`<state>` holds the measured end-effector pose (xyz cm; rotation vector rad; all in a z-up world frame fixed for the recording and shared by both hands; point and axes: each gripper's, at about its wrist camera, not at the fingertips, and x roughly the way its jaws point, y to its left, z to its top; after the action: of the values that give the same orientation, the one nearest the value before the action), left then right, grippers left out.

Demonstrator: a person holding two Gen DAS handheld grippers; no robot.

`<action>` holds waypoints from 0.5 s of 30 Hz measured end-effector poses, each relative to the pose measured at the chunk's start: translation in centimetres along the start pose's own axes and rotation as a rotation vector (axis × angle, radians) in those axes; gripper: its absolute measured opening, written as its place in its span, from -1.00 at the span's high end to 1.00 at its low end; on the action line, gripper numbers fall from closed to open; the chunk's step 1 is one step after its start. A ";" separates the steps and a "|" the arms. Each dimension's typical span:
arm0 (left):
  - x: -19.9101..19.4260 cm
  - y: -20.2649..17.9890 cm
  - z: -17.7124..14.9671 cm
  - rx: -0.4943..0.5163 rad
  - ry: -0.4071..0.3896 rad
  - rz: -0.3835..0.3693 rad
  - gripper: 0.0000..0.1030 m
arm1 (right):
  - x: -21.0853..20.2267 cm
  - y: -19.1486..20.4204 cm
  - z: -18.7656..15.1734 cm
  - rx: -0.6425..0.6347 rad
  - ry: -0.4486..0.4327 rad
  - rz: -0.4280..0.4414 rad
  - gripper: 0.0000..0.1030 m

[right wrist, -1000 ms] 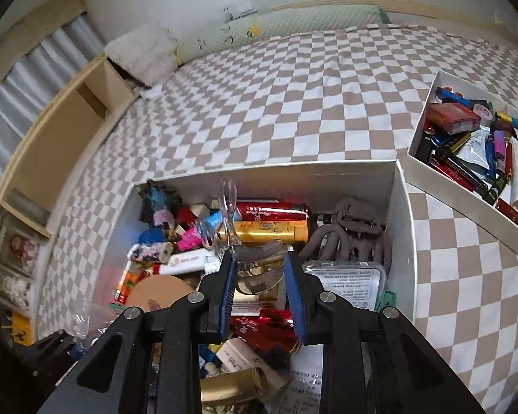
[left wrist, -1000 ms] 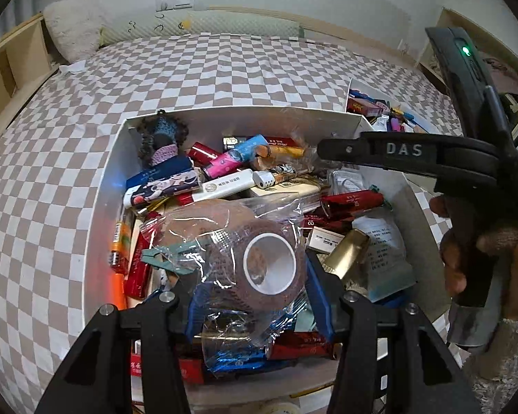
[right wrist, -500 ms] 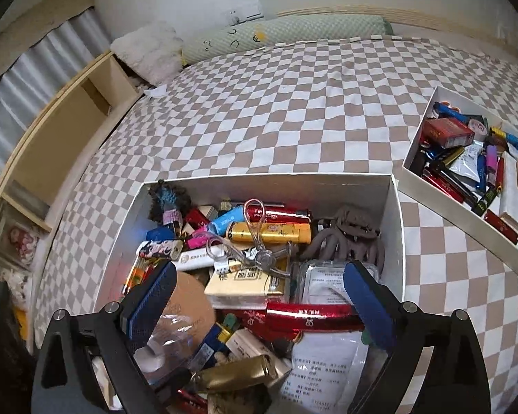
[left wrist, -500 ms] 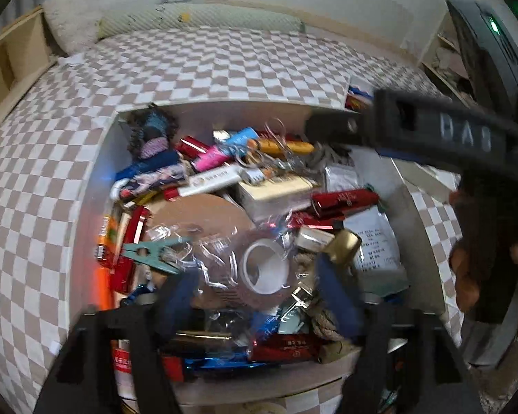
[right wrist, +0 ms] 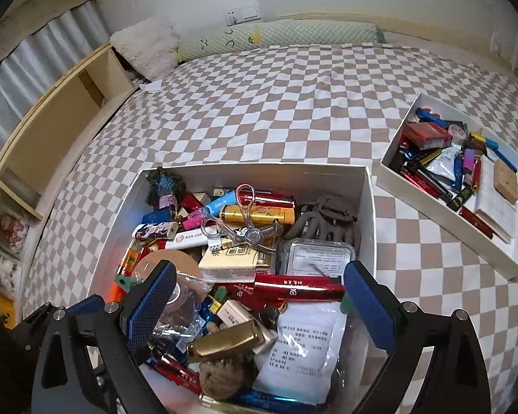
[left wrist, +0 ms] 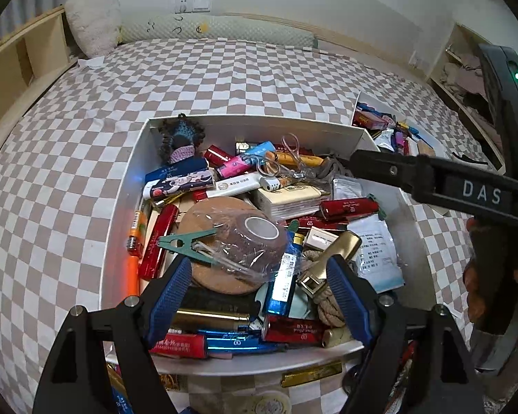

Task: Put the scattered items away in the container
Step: 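Open the right tool over the box while the left tool releases the tape roll, then raise both open tools away from the white box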

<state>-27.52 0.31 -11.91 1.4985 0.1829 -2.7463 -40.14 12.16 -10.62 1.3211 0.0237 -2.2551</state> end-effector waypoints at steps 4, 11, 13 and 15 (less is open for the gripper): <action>-1.1 0.0 -0.3 0.015 -0.027 0.009 -0.88 | -1.2 0.5 -0.7 -0.014 -0.052 -0.044 -1.00; -3.3 0.1 -0.8 0.031 -0.070 0.027 -0.99 | -3.1 1.6 -2.1 -0.066 -0.077 -0.087 -1.00; -4.0 0.1 -1.0 0.038 -0.078 0.039 -0.99 | -3.9 2.0 -2.6 -0.074 -0.099 -0.107 -1.00; -4.6 0.0 -1.1 0.052 -0.090 0.049 -0.99 | -4.7 2.3 -3.0 -0.079 -0.135 -0.134 -1.00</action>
<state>-24.06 0.25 -8.63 1.3672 0.0744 -2.7930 -34.84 12.98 -7.77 1.1554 0.1556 -2.4245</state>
